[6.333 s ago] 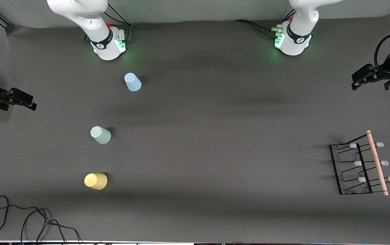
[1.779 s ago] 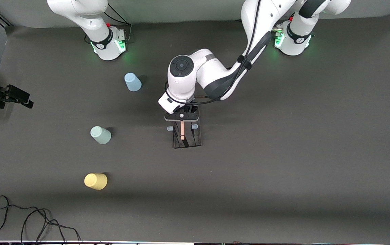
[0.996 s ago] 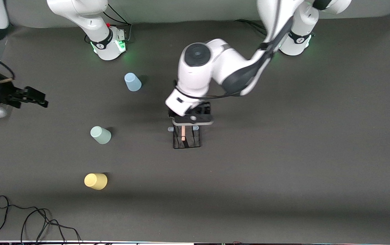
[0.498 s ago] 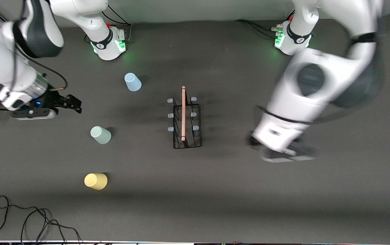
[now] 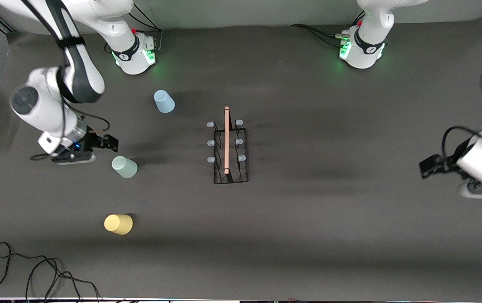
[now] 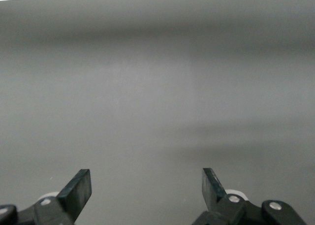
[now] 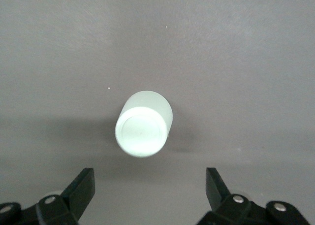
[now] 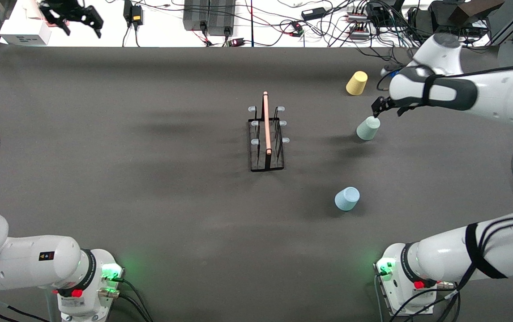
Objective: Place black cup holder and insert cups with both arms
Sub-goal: 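Release the rack and lift the left gripper while the right gripper reaches the green cup, then grasp the pale green cup with the right gripper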
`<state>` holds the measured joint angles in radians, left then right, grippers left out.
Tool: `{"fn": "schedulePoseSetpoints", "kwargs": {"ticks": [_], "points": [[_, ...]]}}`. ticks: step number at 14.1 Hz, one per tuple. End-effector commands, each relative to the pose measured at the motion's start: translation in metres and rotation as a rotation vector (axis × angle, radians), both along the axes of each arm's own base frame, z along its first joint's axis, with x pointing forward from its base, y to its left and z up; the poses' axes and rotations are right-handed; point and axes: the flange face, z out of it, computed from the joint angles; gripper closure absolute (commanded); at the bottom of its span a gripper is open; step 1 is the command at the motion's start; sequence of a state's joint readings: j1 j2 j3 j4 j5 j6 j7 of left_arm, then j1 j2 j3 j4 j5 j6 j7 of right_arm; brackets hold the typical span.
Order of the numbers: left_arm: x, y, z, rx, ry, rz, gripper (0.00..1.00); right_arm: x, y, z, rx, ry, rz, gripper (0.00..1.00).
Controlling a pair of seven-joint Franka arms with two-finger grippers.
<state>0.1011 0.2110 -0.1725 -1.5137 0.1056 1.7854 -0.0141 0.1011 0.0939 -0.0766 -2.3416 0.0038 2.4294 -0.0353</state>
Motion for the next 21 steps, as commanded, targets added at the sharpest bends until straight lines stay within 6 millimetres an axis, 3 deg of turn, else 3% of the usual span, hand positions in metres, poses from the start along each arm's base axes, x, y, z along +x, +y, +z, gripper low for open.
{"fn": "schedulePoseSetpoints", "kwargs": {"ticks": [1, 3, 5, 7, 8, 9, 10, 11, 12, 13, 14, 16, 17, 19, 21], "points": [[-0.064, -0.011, 0.009, 0.022, 0.029, -0.043, 0.00, 0.009, 0.002, -0.033, -0.005, 0.004, 0.022, 0.00], [-0.091, -0.015, 0.013, -0.027, 0.033, -0.013, 0.00, 0.010, 0.002, -0.054, -0.009, 0.009, 0.024, 0.00], [-0.100, -0.009, 0.019, -0.063, 0.027, -0.003, 0.00, 0.011, 0.003, -0.067, -0.012, 0.002, 0.026, 0.00], [-0.106, -0.001, 0.008, -0.065, 0.050, -0.052, 0.00, 0.012, 0.004, -0.074, -0.013, 0.001, 0.028, 0.02], [-0.106, 0.002, 0.000, -0.066, 0.052, -0.051, 0.00, 0.013, 0.006, -0.075, -0.012, -0.008, 0.028, 0.15], [-0.105, 0.004, -0.006, -0.065, 0.055, -0.048, 0.00, 0.015, 0.007, -0.074, -0.011, -0.013, 0.030, 0.42], [-0.104, 0.009, -0.006, -0.064, 0.051, -0.039, 0.00, 0.017, 0.007, -0.071, -0.011, -0.019, 0.027, 0.62], [-0.104, 0.024, -0.004, -0.066, 0.044, -0.017, 0.00, 0.021, 0.008, -0.068, -0.010, -0.028, 0.024, 0.73], [-0.104, 0.026, -0.001, -0.067, 0.042, -0.013, 0.00, 0.023, 0.009, -0.066, -0.010, -0.034, 0.022, 0.82], [-0.105, 0.026, 0.004, -0.066, 0.035, -0.014, 0.00, 0.026, 0.009, -0.063, -0.010, -0.041, 0.022, 0.97], [-0.101, 0.024, 0.008, -0.067, 0.026, -0.020, 0.00, 0.029, 0.009, -0.058, -0.010, -0.045, 0.021, 1.00], [-0.091, 0.011, 0.012, -0.070, 0.025, -0.040, 0.00, 0.037, 0.010, -0.038, -0.007, -0.082, 0.022, 1.00], [-0.084, 0.011, 0.017, -0.073, 0.029, -0.037, 0.00, 0.039, 0.011, -0.018, -0.003, -0.098, 0.019, 1.00], [-0.070, 0.014, 0.043, -0.078, 0.012, -0.043, 0.00, 0.041, 0.013, 0.039, 0.005, -0.062, -0.003, 1.00], [-0.056, 0.017, 0.045, -0.080, 0.038, -0.042, 0.00, 0.037, 0.038, 0.110, 0.004, 0.001, -0.042, 1.00]]}}
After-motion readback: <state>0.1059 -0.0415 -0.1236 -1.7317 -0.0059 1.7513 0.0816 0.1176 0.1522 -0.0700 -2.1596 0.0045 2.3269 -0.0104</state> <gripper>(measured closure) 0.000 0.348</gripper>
